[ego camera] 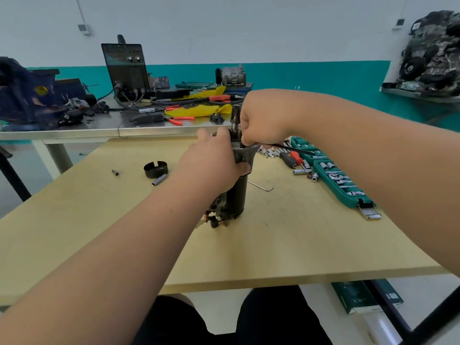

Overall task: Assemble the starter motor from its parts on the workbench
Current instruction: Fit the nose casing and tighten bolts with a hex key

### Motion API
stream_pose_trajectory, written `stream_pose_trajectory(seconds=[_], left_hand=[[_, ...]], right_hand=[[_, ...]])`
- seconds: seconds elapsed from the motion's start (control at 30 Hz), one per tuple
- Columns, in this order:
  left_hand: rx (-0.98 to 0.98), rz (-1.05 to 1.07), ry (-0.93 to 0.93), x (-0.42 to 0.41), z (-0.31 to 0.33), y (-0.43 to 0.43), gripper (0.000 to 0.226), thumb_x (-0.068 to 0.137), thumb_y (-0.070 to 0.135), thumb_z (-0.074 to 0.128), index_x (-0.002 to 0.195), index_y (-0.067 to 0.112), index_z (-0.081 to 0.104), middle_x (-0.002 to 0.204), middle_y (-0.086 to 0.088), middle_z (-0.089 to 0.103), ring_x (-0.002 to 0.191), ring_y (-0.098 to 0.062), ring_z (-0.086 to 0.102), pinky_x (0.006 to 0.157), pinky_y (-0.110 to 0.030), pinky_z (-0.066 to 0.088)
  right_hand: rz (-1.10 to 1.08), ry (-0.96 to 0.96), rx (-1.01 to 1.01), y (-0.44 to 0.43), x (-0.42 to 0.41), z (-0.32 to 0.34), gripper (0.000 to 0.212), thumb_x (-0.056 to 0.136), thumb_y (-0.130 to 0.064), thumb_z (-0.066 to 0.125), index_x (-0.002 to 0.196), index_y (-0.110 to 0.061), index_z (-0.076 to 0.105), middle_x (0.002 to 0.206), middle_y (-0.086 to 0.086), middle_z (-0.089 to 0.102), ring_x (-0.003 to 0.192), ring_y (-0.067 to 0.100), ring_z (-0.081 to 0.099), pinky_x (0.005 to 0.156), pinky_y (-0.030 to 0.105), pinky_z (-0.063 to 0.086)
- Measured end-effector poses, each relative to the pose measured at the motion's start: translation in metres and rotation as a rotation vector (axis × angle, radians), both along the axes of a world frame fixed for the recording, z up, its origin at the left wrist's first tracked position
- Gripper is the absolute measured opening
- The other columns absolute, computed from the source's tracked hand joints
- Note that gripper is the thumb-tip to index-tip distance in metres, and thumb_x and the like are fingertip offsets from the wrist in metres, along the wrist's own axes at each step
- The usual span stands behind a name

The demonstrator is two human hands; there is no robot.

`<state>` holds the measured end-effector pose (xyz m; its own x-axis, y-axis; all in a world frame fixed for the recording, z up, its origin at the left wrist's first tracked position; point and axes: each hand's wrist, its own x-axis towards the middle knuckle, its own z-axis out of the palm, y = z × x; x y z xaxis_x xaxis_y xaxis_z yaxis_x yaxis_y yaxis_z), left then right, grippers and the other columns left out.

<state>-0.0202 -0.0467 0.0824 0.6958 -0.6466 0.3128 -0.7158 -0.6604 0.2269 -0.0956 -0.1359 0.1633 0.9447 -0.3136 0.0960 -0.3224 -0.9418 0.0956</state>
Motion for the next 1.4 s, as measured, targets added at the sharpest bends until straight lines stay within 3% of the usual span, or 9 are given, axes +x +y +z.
stream_pose_trajectory(seconds=[0.1, 0.3, 0.53, 0.63, 0.77, 0.9, 1.13, 1.27, 1.4], left_hand=[[0.033, 0.027, -0.018, -0.005, 0.003, -0.005, 0.064, 0.082, 0.057, 0.066, 0.127, 0.02, 0.038, 0.107, -0.006, 0.031, 0.085, -0.029, 0.057, 0.063, -0.038, 0.045], [0.073, 0.066, -0.043, -0.01, 0.007, -0.012, 0.063, 0.084, 0.058, 0.062, 0.126, 0.018, 0.038, 0.116, -0.01, 0.036, 0.079, -0.027, 0.052, 0.061, -0.035, 0.039], [0.083, 0.1, -0.082, -0.014, 0.006, -0.018, 0.059, 0.089, 0.053, 0.057, 0.129, 0.013, 0.038, 0.123, -0.016, 0.041, 0.081, -0.028, 0.046, 0.062, -0.034, 0.035], [0.089, 0.067, -0.057, -0.012, 0.008, -0.014, 0.06, 0.088, 0.054, 0.058, 0.127, 0.015, 0.037, 0.113, -0.01, 0.035, 0.078, -0.026, 0.048, 0.06, -0.035, 0.038], [0.097, 0.037, -0.044, -0.007, 0.008, -0.008, 0.064, 0.086, 0.056, 0.061, 0.13, 0.019, 0.034, 0.107, -0.007, 0.027, 0.082, -0.026, 0.052, 0.062, -0.036, 0.044], [0.097, -0.008, -0.057, 0.0, 0.007, -0.005, 0.063, 0.084, 0.058, 0.062, 0.127, 0.021, 0.035, 0.107, -0.006, 0.03, 0.081, -0.025, 0.054, 0.063, -0.037, 0.047], [0.05, -0.205, -0.007, 0.018, 0.009, 0.003, 0.064, 0.078, 0.056, 0.07, 0.126, 0.028, 0.039, 0.109, -0.001, 0.037, 0.075, -0.016, 0.051, 0.06, -0.031, 0.043], [0.037, -0.299, 0.039, 0.027, 0.01, 0.007, 0.064, 0.075, 0.051, 0.075, 0.125, 0.029, 0.04, 0.112, 0.0, 0.039, 0.088, -0.02, 0.054, 0.07, -0.033, 0.047], [0.013, -0.334, 0.047, 0.034, 0.008, 0.006, 0.064, 0.074, 0.049, 0.077, 0.123, 0.03, 0.04, 0.109, 0.003, 0.039, 0.088, -0.018, 0.053, 0.066, -0.028, 0.043]], right_hand=[[-0.067, -0.01, -0.068, 0.004, 0.001, -0.001, 0.028, 0.089, -0.013, 0.053, 0.062, -0.008, 0.053, 0.055, 0.005, 0.04, 0.05, 0.017, 0.038, 0.045, 0.025, 0.031], [-0.137, 0.008, -0.025, -0.001, -0.001, 0.006, 0.029, 0.087, -0.023, 0.061, 0.062, -0.008, 0.054, 0.058, 0.006, 0.051, 0.052, 0.019, 0.05, 0.048, 0.026, 0.038], [-0.119, 0.052, -0.169, 0.007, 0.008, 0.006, 0.02, 0.096, -0.016, 0.047, 0.079, -0.009, 0.053, 0.067, 0.005, 0.045, 0.055, 0.012, 0.041, 0.046, 0.021, 0.031], [-0.103, 0.047, -0.059, -0.005, 0.003, 0.003, 0.03, 0.093, -0.021, 0.053, 0.065, -0.01, 0.056, 0.058, 0.004, 0.05, 0.048, 0.013, 0.048, 0.044, 0.024, 0.036], [0.063, -0.091, 0.031, -0.022, -0.008, -0.001, 0.026, 0.093, -0.024, 0.055, 0.076, -0.008, 0.066, 0.068, 0.012, 0.057, 0.062, 0.019, 0.053, 0.053, 0.025, 0.037], [0.247, -0.13, 0.039, -0.027, -0.012, -0.004, 0.011, 0.093, -0.025, 0.058, 0.084, -0.027, 0.065, 0.079, -0.017, 0.058, 0.073, 0.0, 0.051, 0.059, 0.017, 0.033], [0.377, -0.106, -0.012, -0.033, -0.012, -0.004, 0.014, 0.093, -0.026, 0.056, 0.083, -0.033, 0.061, 0.077, -0.021, 0.056, 0.074, -0.012, 0.049, 0.059, 0.006, 0.028], [0.426, -0.063, -0.047, -0.031, -0.009, -0.006, 0.015, 0.094, -0.025, 0.055, 0.084, -0.036, 0.059, 0.083, -0.02, 0.057, 0.078, 0.0, 0.05, 0.067, 0.018, 0.034], [0.472, -0.101, -0.045, -0.033, -0.01, -0.011, 0.014, 0.094, -0.025, 0.055, 0.087, -0.035, 0.061, 0.083, -0.021, 0.056, 0.08, 0.003, 0.05, 0.07, 0.019, 0.035]])
